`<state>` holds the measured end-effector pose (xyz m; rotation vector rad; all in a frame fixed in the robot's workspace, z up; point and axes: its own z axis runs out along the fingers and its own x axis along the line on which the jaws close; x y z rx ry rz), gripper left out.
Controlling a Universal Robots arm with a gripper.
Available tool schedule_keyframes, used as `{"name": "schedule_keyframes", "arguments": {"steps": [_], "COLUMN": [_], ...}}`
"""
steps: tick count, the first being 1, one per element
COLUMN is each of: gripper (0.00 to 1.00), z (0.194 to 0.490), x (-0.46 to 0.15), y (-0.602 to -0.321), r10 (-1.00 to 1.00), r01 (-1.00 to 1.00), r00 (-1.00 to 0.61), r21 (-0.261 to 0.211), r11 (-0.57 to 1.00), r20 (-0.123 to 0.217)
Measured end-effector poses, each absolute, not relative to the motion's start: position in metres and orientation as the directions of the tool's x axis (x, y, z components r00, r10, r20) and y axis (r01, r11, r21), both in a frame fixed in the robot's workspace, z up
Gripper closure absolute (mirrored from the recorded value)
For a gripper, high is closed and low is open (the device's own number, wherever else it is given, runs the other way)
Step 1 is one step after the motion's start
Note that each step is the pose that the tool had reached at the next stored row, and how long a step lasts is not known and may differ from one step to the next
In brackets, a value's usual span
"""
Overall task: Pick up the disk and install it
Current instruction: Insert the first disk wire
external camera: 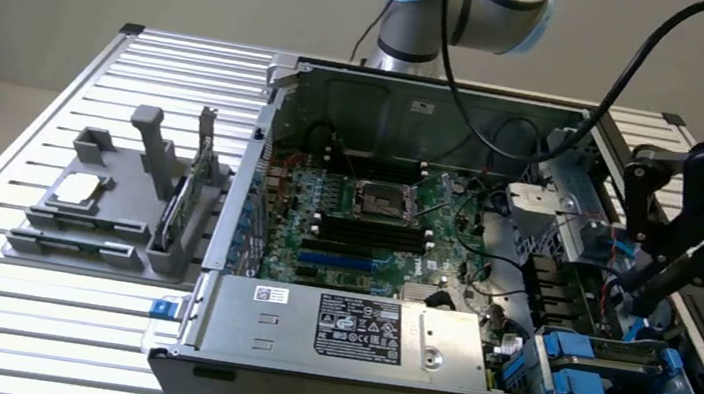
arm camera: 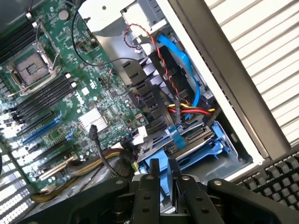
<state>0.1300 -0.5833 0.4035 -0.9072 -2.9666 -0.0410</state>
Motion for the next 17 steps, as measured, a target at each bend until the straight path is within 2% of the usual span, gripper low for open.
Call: {"name": "schedule_keyframes", "arguments": {"steps": [6,17], "gripper": [0.78,0.78], "z": [0.418,0.419], "x": [0.132,0.152], "y": [-0.583,-0.583], "r10": [0.593,0.606], "r01": [0.594,0.607], "r00": [-0.804,-0.794], "r21": [0.014,0.014], "r11": [0.804,0.795], "r20": [0.045,0.045]}}
